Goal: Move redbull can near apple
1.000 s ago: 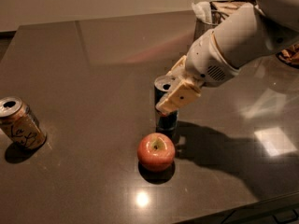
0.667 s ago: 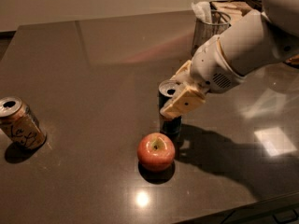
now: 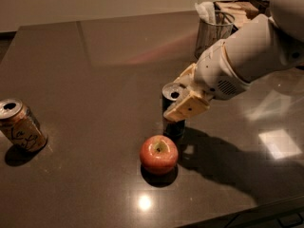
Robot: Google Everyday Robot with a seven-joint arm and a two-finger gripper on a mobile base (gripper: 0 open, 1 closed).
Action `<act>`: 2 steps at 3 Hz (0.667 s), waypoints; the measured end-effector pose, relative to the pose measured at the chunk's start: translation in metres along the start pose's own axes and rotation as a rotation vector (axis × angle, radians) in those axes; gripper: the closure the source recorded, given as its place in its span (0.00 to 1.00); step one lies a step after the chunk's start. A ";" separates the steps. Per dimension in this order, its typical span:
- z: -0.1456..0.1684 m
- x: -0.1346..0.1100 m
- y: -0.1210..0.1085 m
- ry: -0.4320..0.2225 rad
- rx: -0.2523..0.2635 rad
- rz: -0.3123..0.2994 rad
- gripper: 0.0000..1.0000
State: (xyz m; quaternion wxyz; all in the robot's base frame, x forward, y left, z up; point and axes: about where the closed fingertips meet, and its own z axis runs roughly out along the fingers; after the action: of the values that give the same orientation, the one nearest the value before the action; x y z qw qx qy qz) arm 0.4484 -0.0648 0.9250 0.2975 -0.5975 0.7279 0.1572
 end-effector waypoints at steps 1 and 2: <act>-0.001 -0.002 0.001 0.001 0.003 -0.004 0.13; -0.003 -0.004 0.002 0.002 0.006 -0.008 0.00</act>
Offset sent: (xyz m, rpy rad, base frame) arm -0.0012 0.0009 0.0019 -0.0023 -0.0040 0.0009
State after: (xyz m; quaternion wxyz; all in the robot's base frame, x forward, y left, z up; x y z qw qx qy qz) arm 0.4458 -0.0629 0.9291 0.2991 -0.5996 0.7264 0.1530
